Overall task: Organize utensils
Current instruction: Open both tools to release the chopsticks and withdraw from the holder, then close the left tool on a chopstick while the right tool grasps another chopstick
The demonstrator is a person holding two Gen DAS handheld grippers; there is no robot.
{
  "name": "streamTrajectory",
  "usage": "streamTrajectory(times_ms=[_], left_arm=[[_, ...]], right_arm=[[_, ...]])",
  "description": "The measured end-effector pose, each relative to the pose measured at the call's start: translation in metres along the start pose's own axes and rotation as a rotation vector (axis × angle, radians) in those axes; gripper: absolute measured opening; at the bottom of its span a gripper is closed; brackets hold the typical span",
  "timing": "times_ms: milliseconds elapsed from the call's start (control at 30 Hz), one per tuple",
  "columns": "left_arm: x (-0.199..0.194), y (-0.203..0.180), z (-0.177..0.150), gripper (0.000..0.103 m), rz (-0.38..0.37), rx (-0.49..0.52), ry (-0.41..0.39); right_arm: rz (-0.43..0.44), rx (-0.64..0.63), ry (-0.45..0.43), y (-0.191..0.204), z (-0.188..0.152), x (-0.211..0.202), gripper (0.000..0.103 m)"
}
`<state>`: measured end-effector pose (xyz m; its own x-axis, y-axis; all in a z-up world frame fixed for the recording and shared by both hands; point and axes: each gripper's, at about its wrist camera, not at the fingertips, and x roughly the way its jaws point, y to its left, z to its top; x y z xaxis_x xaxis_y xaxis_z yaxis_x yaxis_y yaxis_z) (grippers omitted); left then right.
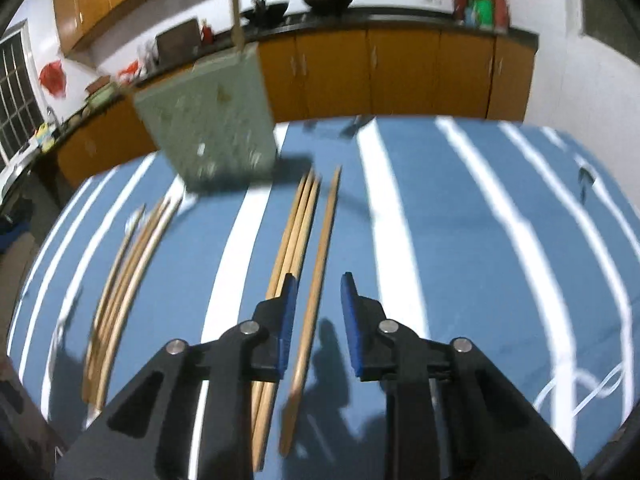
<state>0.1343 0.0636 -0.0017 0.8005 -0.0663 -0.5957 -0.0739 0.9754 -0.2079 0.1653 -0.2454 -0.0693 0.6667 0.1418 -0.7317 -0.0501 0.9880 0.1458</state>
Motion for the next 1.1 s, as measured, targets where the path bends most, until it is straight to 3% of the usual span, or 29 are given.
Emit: streamTrajectory(times_ms=[233,333,433,700,1100], left_arm=[[0.022,0.008,-0.037,0.041,-0.017,-0.001,0.149],[0.027,0.002,-0.046,0.039,-0.03,0.014,0.179],[0.029,-0.002,-0.057,0.036,-0.054,0.029,0.208],[0.037,-0.018,-0.071,0.028,-0.084,0.078,0.265],[0.044,-0.035,-0.076,0.021,-0.023,0.18,0.274]], right_arm=[[-0.023,-0.016,0.068,0.006,-0.026,0.013,0.024],[-0.053,-0.024,0.064,0.005,-0.025,0.012,0.011],[-0.071,0.017,0.059,-0.005,-0.022,0.013,0.008],[-0.091,0.034,0.045,-0.013,-0.021,0.014,0.008],[-0.106,-0.01,0.04,-0.008,-0.024,0.012,0.011]])
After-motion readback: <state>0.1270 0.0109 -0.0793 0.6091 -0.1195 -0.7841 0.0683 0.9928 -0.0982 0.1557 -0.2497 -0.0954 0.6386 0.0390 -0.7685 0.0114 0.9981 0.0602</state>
